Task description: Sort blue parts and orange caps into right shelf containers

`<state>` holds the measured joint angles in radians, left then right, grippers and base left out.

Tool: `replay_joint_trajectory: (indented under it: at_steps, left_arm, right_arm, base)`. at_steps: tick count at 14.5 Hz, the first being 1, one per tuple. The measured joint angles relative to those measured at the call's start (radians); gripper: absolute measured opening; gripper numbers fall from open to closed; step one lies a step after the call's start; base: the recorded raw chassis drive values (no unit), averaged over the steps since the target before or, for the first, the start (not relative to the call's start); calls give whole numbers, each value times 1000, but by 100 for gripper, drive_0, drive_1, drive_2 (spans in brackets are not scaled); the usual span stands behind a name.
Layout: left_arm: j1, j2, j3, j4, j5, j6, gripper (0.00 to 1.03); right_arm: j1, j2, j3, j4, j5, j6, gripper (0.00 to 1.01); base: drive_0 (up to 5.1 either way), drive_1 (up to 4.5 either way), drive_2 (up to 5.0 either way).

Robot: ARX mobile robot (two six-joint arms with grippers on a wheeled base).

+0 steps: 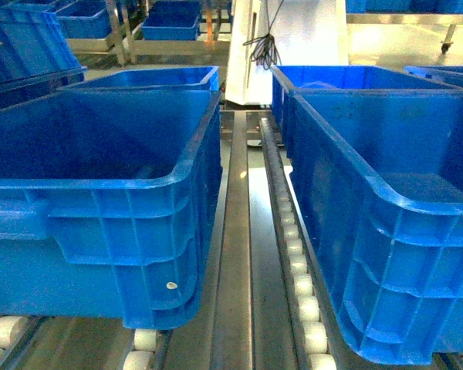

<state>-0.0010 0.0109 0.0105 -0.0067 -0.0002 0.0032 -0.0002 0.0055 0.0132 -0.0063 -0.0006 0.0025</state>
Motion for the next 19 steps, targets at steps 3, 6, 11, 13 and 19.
replay_joint_trajectory:
  at_steps: [3,6,11,13,19]
  left_arm:
    - [-84,6,-3,244,-153,-7,43]
    - [-73,552,50,773,-100,-30,43]
    - [-77,1583,674,799,-93,-23,43]
    - [-85,1727,858,728,-104,-61,43]
    - [-96,1731,838,796,-52,-83,97]
  right_arm:
    - [164,22,0,237,277,-117,41]
    - [146,365,65,565,216,-154,41]
    - [51,1289,511,892,105,-152,41]
    - [51,1535,654,900,127,-153,41]
    - [46,1658,711,869,105,-121,98]
  base:
    - [0,0,0]
    - [0,0,0]
    - [0,0,0]
    - [0,0,0]
    - [0,0,0]
